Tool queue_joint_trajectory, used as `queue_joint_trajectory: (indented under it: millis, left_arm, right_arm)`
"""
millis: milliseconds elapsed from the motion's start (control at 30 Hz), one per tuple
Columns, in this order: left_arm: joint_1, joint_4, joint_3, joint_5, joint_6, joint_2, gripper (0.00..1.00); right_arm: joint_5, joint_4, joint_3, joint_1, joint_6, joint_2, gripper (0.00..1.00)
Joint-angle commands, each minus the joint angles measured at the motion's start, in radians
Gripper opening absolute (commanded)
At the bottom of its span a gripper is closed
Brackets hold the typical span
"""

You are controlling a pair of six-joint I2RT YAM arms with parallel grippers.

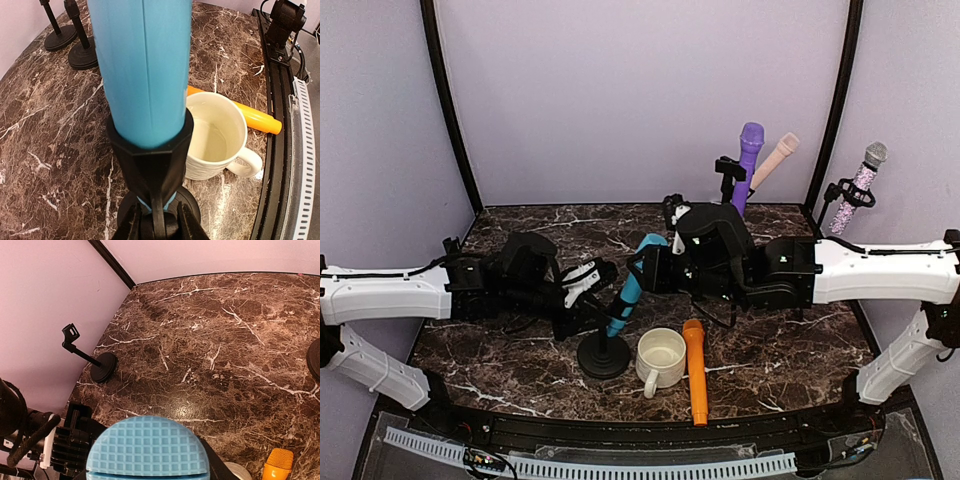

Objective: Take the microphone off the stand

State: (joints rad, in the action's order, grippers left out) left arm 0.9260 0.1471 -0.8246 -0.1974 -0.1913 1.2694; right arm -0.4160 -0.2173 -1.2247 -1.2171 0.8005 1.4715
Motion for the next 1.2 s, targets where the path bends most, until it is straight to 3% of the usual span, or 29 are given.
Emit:
queue_joint_trajectory:
  millis: [0,600,833,1167]
  left_arm:
    - [-0.004,0.088,-0.007,0.040,-0.007,0.003,0.00]
    - [-0.004,0.091,-0.010,0.031,-0.007,0.010,0.00]
    - [-0.004,0.092,-0.010,0.034,-0.007,0.013,0.00]
    - [-0.002,0.086,-0.003,0.052,-0.007,0.015,0.00]
  right_arm:
    - [-0.071,0.097,-0.032,0.025,-0.076,-0.051,0.26]
    - [0.274,0.256,0.095,0.046,-0.302,-0.175,0.26]
    - [0.199,0.241,0.093,0.050,-0.248,-0.173,0.26]
    - [-0.024,0.050,-0.019,0.053,-0.079,-0.124,0.25]
